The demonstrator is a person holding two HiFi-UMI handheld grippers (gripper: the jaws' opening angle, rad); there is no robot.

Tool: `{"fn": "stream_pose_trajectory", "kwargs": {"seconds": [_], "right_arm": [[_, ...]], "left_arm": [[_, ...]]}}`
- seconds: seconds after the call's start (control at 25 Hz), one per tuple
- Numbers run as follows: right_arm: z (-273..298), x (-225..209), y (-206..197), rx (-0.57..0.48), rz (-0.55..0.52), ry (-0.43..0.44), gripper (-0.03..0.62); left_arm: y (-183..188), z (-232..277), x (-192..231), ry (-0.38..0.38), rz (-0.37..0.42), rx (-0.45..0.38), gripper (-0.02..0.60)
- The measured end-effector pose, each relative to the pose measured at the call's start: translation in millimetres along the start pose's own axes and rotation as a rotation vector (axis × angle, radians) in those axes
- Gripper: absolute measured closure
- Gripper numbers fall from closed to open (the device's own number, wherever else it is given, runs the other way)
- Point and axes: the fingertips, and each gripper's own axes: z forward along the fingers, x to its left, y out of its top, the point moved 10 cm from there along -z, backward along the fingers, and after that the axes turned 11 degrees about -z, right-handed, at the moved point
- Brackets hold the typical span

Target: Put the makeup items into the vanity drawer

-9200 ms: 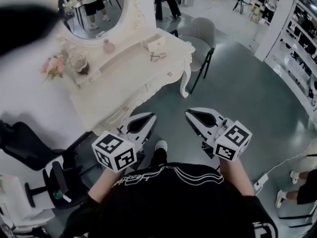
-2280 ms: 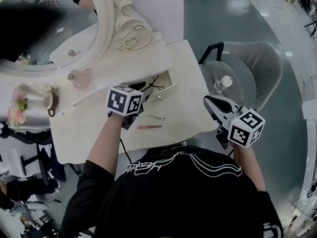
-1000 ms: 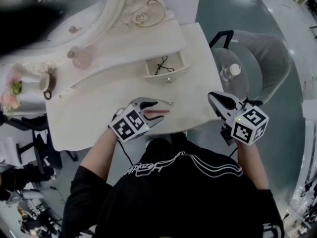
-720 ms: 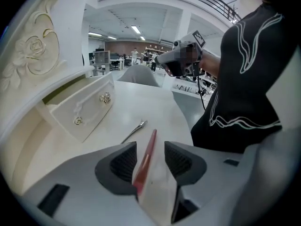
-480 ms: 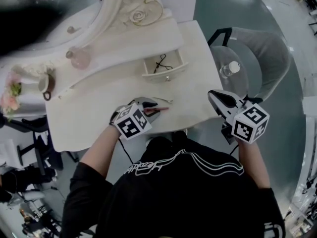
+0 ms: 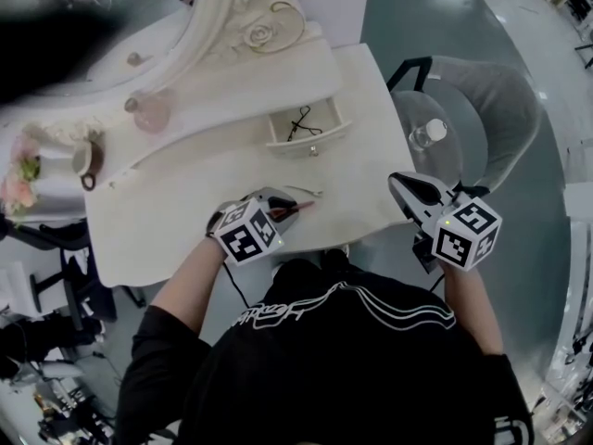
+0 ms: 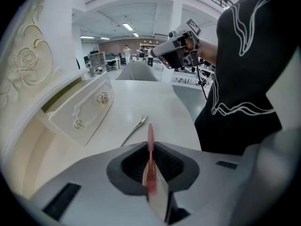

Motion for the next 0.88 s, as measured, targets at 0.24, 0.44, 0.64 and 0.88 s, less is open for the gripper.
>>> {"fn": "stream_pose_trajectory", "kwargs": {"seconds": [0.24,0.44,0.64,0.88], "right_arm": [[-3,-5,2,-0.023,0.009,-0.017,0.568],[-8,-7,9,-0.082,0.048,-0.007,0.568],[-7,-6,21,-0.103,0.017,-0.003,0.568],[-14,-10,29,-0.124,0.003,-0.015,0.568]], "left_arm": [[5,-6,3,-0.014,-0.034,-0.041,0.522],[19,-22,9,0.002,-0.046,-0.071,0.522],[34,-41,21,0.027,-0.050,-0.093,0.522],[56,-59,37,0.029,-0.066,-0.155,0.522]]}}
